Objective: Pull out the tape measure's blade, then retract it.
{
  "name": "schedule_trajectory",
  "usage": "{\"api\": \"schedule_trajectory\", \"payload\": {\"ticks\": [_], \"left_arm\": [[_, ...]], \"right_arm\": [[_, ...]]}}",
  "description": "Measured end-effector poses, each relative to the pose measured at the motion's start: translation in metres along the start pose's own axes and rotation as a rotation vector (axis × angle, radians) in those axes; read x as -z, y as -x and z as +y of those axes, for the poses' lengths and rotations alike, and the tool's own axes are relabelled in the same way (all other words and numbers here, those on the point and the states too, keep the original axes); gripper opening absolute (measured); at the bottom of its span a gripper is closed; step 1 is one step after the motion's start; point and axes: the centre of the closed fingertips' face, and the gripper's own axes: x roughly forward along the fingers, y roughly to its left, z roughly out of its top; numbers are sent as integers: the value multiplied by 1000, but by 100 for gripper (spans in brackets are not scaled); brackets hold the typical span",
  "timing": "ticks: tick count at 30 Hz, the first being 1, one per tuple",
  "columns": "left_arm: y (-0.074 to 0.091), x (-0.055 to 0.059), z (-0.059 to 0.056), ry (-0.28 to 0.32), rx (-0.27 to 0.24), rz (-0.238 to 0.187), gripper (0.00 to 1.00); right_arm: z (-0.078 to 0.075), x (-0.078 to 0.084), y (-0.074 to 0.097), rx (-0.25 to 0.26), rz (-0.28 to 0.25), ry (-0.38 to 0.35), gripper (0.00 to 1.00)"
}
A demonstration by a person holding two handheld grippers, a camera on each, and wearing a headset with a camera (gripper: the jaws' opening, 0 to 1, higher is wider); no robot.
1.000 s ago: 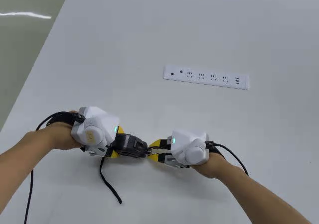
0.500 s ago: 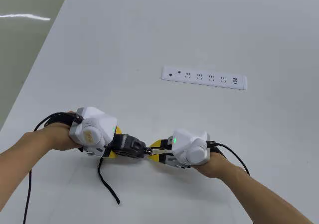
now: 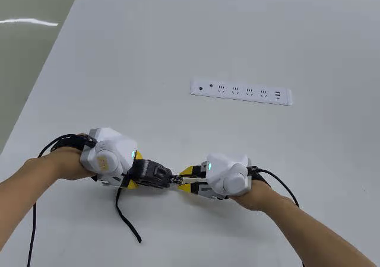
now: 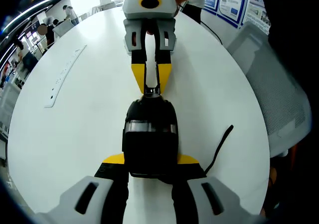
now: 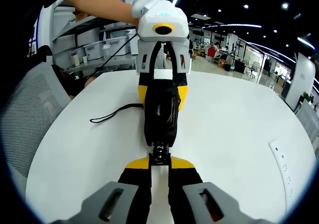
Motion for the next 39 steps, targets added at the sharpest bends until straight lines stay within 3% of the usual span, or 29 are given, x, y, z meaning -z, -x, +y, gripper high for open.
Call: {"api": "schedule_trajectory", "payload": {"ticks": [39], "left_arm": [[0,0,0,4,5,9,29]], "right_arm": [[0,10,18,-5,-9,-1,10]]}}
